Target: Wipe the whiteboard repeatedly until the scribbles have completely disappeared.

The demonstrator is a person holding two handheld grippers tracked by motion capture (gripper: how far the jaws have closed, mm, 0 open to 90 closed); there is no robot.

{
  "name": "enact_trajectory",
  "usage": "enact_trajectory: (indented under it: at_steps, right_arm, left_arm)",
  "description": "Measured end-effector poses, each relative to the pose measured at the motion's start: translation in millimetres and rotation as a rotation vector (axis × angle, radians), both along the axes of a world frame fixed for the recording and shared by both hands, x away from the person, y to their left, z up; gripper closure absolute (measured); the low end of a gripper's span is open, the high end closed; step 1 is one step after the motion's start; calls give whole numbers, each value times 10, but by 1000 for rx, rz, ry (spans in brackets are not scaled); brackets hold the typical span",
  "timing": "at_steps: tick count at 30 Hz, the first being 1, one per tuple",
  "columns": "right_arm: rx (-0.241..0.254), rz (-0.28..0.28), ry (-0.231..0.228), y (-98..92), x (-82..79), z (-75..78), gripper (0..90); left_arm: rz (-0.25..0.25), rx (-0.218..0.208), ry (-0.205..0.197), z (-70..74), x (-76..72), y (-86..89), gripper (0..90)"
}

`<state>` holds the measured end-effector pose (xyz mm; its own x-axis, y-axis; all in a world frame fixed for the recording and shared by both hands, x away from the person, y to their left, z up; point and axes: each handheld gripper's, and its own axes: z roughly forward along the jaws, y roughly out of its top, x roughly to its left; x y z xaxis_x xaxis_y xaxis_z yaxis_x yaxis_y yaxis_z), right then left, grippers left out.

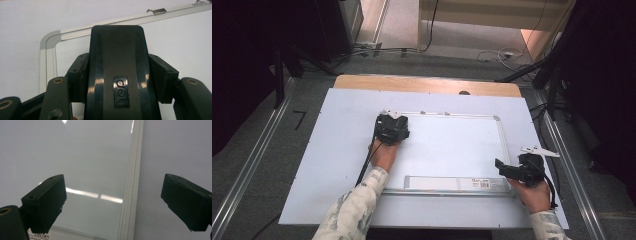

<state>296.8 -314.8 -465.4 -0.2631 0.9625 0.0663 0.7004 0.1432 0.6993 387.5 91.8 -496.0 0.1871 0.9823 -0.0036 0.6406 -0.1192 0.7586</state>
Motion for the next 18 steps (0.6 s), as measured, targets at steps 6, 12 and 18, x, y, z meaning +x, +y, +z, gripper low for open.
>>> enact_trajectory:
  at_steps: [6, 12, 18]
  right_arm:
    - [1, 3, 0, 17, 7, -3, 49]
    - [3, 4, 0, 17, 7, 0, 49]
    - [5, 4, 0, 0, 3, 3, 49]
  left_arm:
    - [-42, 6, -10, -3, -22, -169, 414]
    - [-77, 10, -11, 0, 6, -329, 414]
    - [-59, -4, -16, -2, 78, -228, 414]
